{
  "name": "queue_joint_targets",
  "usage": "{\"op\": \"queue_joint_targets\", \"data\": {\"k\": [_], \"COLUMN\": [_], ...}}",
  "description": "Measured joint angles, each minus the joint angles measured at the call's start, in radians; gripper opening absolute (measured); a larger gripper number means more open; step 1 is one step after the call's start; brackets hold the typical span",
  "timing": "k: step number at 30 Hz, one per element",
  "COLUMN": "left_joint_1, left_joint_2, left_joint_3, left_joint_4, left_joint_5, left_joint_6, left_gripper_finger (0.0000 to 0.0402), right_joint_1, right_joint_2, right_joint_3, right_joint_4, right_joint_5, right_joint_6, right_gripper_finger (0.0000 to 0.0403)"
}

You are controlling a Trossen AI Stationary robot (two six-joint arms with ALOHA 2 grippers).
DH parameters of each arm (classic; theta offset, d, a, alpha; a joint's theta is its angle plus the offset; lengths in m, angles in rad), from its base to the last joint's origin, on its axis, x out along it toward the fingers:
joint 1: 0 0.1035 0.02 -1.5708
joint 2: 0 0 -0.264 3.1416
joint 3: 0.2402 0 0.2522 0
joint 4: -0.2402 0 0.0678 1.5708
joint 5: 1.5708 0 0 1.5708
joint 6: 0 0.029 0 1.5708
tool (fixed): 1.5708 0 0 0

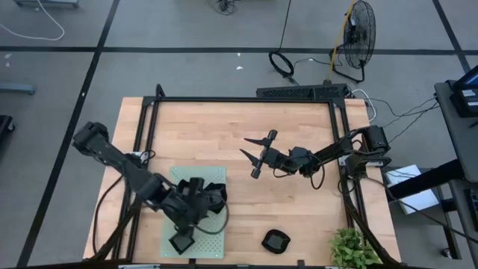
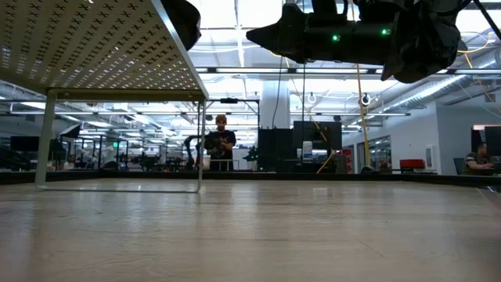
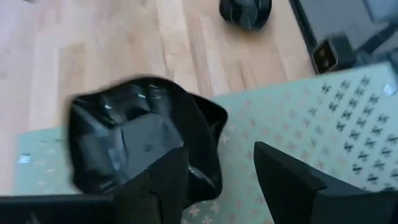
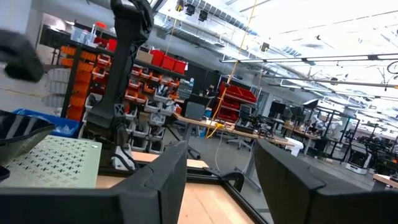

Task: Pick & Place Mini shaped plates
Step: Stack the leaf shaped plate on top of the other leaf shaped plates on the shelf

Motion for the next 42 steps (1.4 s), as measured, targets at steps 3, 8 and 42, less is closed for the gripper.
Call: {"op": "queue_joint_targets", "data": {"k": [3, 8, 42], "left_joint_1": [0.0, 0.0, 0.067], "left_joint_2": [0.047, 0.094, 0.09], "left_joint_3": [0.011, 0.018, 0.018], "left_joint_4": [0.017, 0.002, 0.115], "left_joint_5": [0.01, 0.008, -0.313], "left_joint_6": [0.006, 0.014, 0.242], "left_gripper_finger": [0.0182, 0.0182, 0.0182], "right_joint_1": [0.0, 0.0, 0.0], "right_joint_2": [0.0, 0.0, 0.0], "right_joint_3": [0.0, 0.0, 0.0], "right_joint_4": [0.0, 0.002, -0.005], "right_joint_5": [0.0, 0.0, 0.0], "right_joint_6": [0.0, 0.0, 0.004], "right_gripper_finger": [0.0176, 0.0173, 0.0172]}}
